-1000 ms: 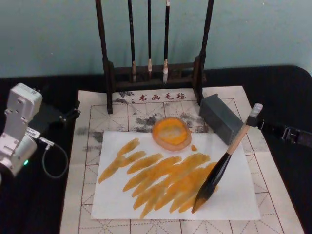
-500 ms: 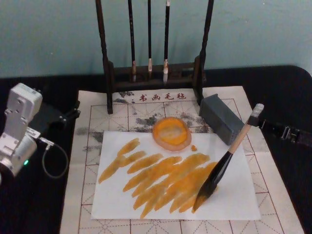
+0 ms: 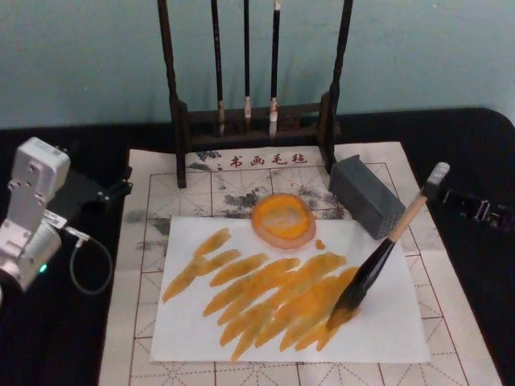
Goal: Pick up the brush from the inkstone, write on the paper, then place the brush back to its original position.
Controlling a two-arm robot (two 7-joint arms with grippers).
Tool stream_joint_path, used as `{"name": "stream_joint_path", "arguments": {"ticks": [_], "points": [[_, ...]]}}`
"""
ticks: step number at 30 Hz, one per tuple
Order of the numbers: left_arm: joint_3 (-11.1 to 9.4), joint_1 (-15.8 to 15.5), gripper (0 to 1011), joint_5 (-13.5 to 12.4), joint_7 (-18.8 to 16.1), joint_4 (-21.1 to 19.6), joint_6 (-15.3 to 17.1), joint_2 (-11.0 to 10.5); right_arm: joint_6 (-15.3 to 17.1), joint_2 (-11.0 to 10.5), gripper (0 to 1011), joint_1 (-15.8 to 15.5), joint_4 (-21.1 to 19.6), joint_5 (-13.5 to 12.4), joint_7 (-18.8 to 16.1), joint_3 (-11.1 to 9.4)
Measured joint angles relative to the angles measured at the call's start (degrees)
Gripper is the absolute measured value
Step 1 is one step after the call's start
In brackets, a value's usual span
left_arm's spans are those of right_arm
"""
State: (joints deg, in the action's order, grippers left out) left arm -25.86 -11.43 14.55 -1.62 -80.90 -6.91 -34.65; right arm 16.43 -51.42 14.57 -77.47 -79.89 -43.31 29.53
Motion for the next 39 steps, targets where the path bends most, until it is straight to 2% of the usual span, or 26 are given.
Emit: {"name": "stream_joint_path", "arguments": {"ticks": [17,22,29,36,39], "points": [[0.0,0.0,1001,0.0,0.0,0.0,0.0,0.0,-1.2,0.4,184,-0.5,0.8,-1.0,2.2,-2.1],[0.0,0.0,1001,0.0,0.0,0.0,0.0,0.0,-1.5,0.6,184,-1.0,0.8,-2.1,2.3,-3.1],[0.0,0.0,1001,0.0,0.0,0.0,0.0,0.0,-1.6,1.7,184,-1.5,0.7,-5.2,2.3,-4.7],[0.0,0.0,1001,0.0,0.0,0.0,0.0,0.0,-2.3,4.0,184,-1.8,0.7,-9.5,5.4,-6.2],[0.0,0.0,1001,0.0,0.0,0.0,0.0,0.0,-2.7,4.9,184,-1.7,0.8,-10.6,6.7,-6.4]]}}
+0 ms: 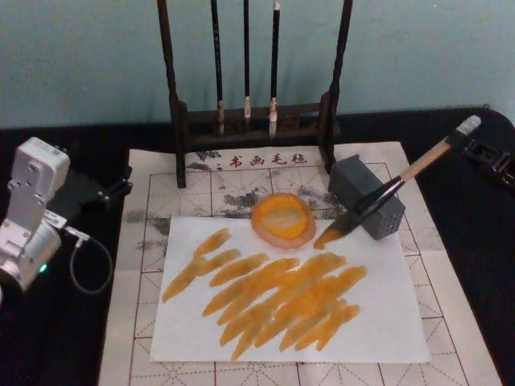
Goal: Pick up the brush from the inkstone, write on the paper, then place the brush back to its original position.
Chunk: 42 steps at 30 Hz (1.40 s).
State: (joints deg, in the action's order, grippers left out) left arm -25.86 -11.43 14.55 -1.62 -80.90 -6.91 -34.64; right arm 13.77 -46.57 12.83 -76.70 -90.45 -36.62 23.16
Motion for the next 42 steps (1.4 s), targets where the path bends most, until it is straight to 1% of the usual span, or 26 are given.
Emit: {"name": "stream_joint_path", "arguments": {"ticks": [1,4,7,10,12,16,21,29,35,42], "points": [[0.0,0.0,1001,0.0,0.0,0.0,0.0,0.0,-0.2,0.5,184,0.2,0.1,-0.5,0.7,0.0],[0.0,0.0,1001,0.0,0.0,0.0,0.0,0.0,-0.5,1.3,184,0.5,0.3,-1.1,1.6,0.0],[0.0,0.0,1001,0.0,0.0,0.0,0.0,0.0,-0.6,2.8,184,1.0,0.8,-2.1,2.7,0.4],[0.0,0.0,1001,0.0,0.0,0.0,0.0,0.0,-0.9,3.7,184,1.4,1.1,-2.5,3.6,0.7],[0.0,0.0,1001,0.0,0.0,0.0,0.0,0.0,-1.6,5.0,184,1.7,1.5,-2.6,4.9,1.1],[0.0,0.0,1001,0.0,0.0,0.0,0.0,0.0,-2.5,6.2,184,2.0,1.8,-2.6,6.4,1.4],[0.0,0.0,1001,0.0,0.0,0.0,0.0,0.0,-4.0,7.8,184,2.3,2.2,-2.2,8.5,2.0],[0.0,0.0,1001,0.0,0.0,0.0,0.0,0.0,-5.6,9.5,184,2.8,2.8,-1.3,10.8,2.2],[0.0,0.0,1001,0.0,0.0,0.0,0.0,0.0,-7.5,11.2,184,2.8,2.8,0.1,13.4,2.2],[0.0,0.0,1001,0.0,0.0,0.0,0.0,0.0,-8.1,12.7,184,2.9,3.1,0.9,14.8,1.9]]}}
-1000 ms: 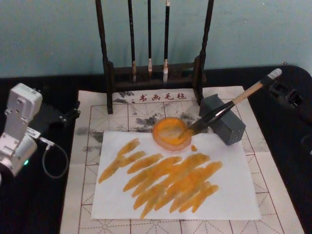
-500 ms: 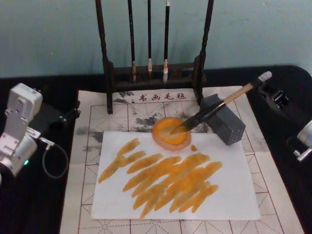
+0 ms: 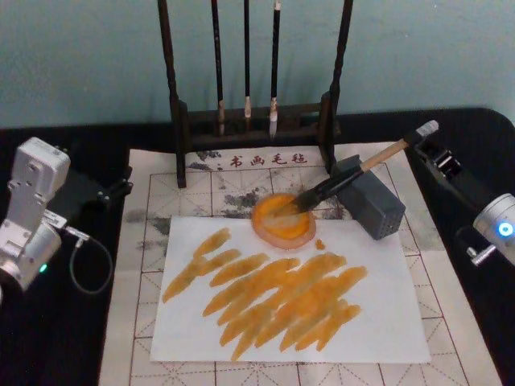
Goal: Pick up the brush from the inkstone, write on the paper, then place the brush back to its original position.
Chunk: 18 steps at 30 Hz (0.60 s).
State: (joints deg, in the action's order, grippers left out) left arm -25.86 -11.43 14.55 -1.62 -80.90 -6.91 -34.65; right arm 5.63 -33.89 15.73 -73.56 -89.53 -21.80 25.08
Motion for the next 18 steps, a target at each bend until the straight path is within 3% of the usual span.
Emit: {"name": "stream_joint_path", "arguments": {"ticks": [18], "points": [[0.0,0.0,1001,0.0,0.0,0.0,0.0,0.0,0.8,2.1,184,0.3,1.2,0.8,1.5,-0.2]]}}
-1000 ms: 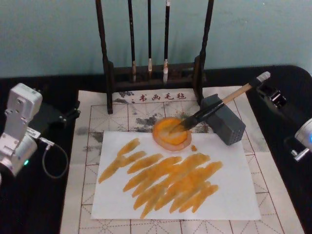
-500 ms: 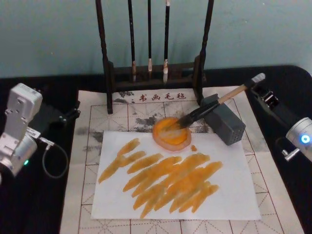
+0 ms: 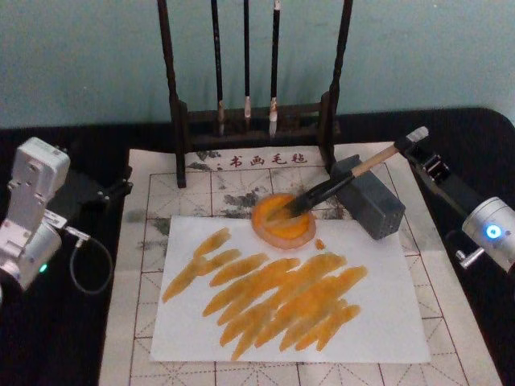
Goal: Pick up the brush from the inkstone, write on the paper, then place the brush back to its original position.
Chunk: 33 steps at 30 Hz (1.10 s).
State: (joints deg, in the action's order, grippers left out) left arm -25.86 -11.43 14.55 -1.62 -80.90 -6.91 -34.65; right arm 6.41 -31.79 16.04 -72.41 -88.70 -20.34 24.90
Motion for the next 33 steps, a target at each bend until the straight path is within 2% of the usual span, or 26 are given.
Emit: {"name": "stream_joint_path", "arguments": {"ticks": [33], "points": [[0.0,0.0,1001,0.0,0.0,0.0,0.0,0.0,2.2,1.3,184,1.0,2.8,-1.0,1.4,0.6]]}}
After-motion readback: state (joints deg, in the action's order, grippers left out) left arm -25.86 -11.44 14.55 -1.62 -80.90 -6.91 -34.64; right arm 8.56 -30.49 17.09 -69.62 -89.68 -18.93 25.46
